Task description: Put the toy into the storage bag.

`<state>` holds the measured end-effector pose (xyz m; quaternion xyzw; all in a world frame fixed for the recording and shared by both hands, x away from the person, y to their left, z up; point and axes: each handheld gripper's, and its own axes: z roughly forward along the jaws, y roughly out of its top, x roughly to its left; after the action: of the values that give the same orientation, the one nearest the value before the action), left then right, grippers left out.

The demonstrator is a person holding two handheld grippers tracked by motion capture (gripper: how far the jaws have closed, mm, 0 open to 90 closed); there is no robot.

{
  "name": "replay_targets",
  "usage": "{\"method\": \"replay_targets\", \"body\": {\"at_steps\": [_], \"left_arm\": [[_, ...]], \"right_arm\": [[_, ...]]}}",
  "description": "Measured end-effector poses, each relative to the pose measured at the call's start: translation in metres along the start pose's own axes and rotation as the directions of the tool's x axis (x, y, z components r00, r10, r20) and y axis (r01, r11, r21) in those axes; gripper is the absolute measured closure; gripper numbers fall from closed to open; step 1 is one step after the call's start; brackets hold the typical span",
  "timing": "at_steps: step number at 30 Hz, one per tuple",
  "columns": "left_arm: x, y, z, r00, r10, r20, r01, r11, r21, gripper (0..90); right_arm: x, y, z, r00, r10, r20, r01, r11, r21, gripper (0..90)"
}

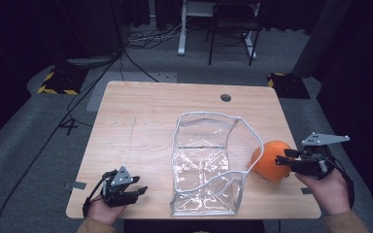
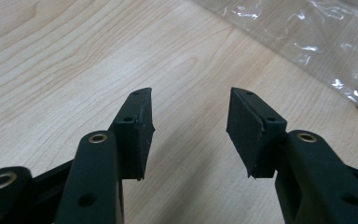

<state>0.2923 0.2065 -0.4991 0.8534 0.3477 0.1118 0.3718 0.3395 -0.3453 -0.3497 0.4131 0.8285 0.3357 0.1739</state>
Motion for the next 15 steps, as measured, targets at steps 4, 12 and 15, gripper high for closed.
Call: {"method": "replay_targets", "body": {"at_steps": [4, 12, 15], "left_arm": [[0.003, -0.003, 0.004, 1.0000, -0.006, -0.004, 0.006, 1.0000, 0.005, 50.5], [0.006, -0.006, 0.009, 0.9998, -0.022, 0.004, 0.021, 0.9995, 0.021, 49.5], [0.006, -0.006, 0.009, 0.9998, -0.020, 0.007, 0.020, 0.9997, 0.015, 48.5]], "right_arm": [[-0.011, 0.005, 0.001, 0.9997, 0.019, 0.013, -0.019, 1.000, 0.002, 57.7], [-0.037, 0.007, 0.011, 0.9954, 0.095, 0.012, -0.095, 0.995, 0.017, 56.5], [-0.044, 0.006, 0.015, 0.9939, 0.108, 0.023, -0.109, 0.993, 0.035, 55.3]]}}
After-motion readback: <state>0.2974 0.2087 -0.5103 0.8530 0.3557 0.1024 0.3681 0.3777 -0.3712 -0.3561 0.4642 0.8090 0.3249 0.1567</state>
